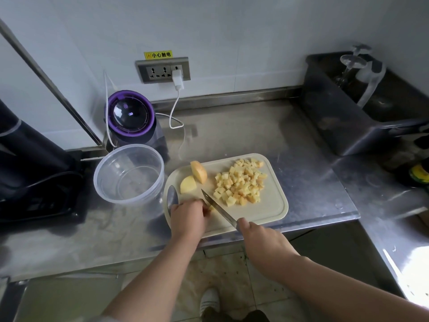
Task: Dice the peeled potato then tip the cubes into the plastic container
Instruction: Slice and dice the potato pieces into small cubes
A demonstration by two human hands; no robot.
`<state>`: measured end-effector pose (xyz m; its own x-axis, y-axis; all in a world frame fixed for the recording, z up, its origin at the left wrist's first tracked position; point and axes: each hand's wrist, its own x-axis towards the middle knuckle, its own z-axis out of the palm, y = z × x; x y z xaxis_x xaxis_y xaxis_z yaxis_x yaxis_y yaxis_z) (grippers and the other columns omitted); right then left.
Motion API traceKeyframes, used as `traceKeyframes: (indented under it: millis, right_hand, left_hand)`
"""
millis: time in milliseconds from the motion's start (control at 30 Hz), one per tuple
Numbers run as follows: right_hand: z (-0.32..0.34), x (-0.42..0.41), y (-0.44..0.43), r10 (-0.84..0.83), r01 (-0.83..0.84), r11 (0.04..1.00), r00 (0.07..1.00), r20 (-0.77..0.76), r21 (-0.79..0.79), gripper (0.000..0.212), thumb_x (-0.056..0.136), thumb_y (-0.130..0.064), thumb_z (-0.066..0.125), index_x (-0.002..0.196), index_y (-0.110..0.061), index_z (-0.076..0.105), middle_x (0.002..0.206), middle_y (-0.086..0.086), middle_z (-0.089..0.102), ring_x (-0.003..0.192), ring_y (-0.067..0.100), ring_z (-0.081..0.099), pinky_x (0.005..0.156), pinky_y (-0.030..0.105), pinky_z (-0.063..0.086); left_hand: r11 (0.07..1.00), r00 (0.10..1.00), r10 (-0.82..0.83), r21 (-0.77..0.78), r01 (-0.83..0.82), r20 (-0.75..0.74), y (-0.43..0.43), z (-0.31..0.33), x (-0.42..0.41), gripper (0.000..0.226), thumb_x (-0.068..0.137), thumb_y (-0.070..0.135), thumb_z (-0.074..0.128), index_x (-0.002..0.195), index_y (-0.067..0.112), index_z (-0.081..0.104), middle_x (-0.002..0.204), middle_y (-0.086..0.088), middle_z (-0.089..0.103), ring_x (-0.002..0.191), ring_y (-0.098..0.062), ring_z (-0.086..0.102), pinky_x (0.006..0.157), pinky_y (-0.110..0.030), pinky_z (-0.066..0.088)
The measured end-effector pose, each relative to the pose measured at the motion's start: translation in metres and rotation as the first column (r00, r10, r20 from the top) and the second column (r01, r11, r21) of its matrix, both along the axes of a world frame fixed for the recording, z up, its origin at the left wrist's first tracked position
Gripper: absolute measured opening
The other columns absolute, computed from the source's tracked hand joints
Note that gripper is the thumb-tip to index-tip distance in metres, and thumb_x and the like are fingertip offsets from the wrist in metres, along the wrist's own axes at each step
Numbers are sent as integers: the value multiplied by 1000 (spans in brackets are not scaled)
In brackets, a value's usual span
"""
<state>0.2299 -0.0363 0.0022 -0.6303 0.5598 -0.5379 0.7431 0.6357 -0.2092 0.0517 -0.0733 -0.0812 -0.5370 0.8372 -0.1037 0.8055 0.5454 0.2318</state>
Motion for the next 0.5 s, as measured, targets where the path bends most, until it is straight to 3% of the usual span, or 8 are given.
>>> traceKeyframes:
  millis: [133,300,433,500]
  right_hand:
    - [-5,-1,-2,-17,18,999,1000,12,-43,45,95,1,41,135,-16,30,82,-1,45,63,12,45,47,21,32]
    - [-3,9,8,-102,102,995,993,-59,-14,36,92,1,39,122,-19,35,74,-5,44,64,13,51,48,22,33]
    - [2,18,20,-136,139,990,985,-111,22,35,96,-4,39,126,-19,29,71,-7,42,55,10,44,44,21,28]
    - [4,20,28,-133,137,990,987,-96,43,39,98,-7,40,132,-19,27,78,-3,50,57,12,49,47,22,37]
  left_hand:
    - [999,997,-41,-27,39,-63,0,4,1,17,88,38,57,88,24,66,85,4,69,84,-17,63,86,-30,40]
    - [999,997,-52,8,53,-60,4,4,1,24,91,45,53,94,27,68,86,7,70,83,-14,64,83,-29,40]
    - [998,998,-45,52,44,31,22,2,6,21,91,40,56,101,28,70,95,9,71,88,-12,64,83,-27,48]
    - [998,994,-31,58,25,108,27,1,7,22,89,40,60,104,27,70,95,10,70,89,-12,64,81,-29,51]
